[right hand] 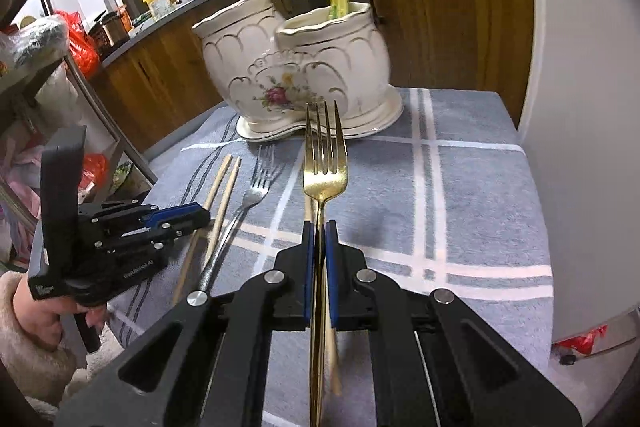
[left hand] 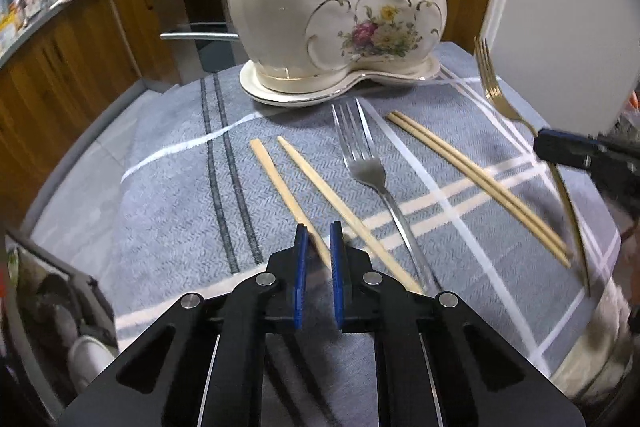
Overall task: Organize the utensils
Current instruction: 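Grasp the gold fork with the right tool while the left tool grasps a chopstick, then lift the gold fork and chopstick and lower them into the ceramic holder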
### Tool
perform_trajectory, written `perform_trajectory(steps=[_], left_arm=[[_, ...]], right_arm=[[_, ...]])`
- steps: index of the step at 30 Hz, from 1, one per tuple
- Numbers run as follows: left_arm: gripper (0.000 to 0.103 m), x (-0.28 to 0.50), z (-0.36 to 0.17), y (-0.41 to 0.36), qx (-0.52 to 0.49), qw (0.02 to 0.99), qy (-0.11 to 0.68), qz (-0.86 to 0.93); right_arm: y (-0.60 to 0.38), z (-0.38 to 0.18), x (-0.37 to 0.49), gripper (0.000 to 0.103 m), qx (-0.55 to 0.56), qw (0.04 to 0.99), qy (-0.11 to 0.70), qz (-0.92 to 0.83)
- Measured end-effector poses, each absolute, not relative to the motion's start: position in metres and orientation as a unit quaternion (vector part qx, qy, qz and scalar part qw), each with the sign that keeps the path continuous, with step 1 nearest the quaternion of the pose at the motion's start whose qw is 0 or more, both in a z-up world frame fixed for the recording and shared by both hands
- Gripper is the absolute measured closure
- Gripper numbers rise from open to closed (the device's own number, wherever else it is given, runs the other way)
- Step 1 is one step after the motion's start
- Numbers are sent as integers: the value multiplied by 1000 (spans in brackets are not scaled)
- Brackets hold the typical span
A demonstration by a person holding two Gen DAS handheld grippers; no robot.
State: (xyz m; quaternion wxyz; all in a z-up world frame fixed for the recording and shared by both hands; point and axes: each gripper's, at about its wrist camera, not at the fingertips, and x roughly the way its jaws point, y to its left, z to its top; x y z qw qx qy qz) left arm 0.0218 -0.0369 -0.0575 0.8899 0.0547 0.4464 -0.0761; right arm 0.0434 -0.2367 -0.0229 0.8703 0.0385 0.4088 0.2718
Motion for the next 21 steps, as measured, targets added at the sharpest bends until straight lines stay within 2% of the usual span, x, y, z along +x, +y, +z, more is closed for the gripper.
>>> perform_trajectory(steps=[14, 21], left_arm=[[93, 7, -55, -14, 75, 874, 473, -83], [88, 19, -56, -16, 65, 882, 463, -61]], right_arm=[[-243, -50, 62, 97, -11, 858, 457, 235], [-235, -47, 64, 96, -46, 857, 461, 225]])
